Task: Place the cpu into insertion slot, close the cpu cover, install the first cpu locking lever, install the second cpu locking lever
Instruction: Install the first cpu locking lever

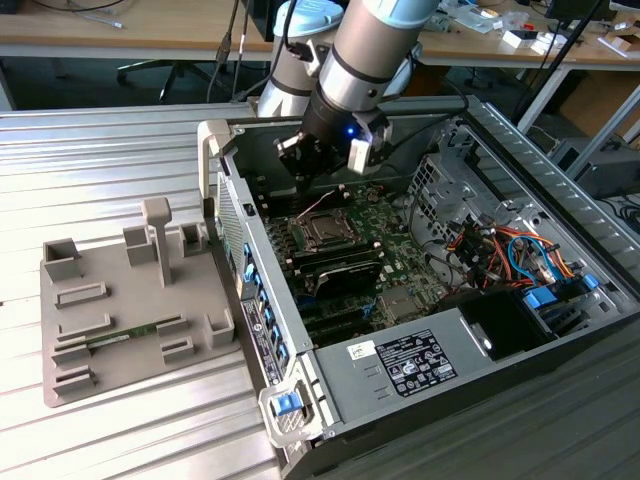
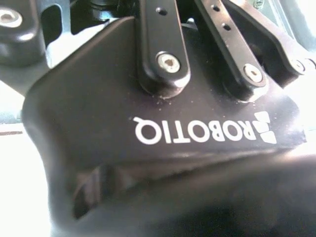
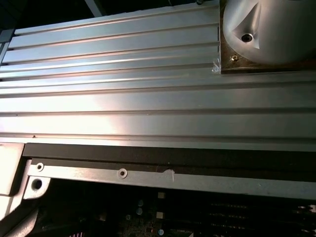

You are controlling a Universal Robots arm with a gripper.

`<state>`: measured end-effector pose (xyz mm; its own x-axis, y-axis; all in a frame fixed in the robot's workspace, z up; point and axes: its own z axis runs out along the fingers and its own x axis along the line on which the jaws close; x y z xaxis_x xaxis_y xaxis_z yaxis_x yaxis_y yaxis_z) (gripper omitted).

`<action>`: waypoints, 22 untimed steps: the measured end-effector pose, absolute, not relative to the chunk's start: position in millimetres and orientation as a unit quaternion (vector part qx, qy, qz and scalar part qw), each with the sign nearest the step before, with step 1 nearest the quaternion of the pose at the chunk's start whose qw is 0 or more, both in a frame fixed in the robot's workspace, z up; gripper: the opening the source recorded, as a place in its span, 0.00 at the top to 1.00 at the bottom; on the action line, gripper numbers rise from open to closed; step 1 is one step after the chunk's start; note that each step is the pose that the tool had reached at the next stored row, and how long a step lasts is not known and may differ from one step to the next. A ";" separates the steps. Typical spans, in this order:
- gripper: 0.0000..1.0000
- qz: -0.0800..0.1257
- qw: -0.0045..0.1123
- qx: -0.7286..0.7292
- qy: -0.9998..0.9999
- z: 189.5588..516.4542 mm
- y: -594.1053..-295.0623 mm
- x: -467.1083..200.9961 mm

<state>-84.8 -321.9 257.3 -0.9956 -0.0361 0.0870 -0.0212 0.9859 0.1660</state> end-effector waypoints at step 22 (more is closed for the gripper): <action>0.89 -0.059 0.048 0.046 -0.996 241.6 -320.5 -69.3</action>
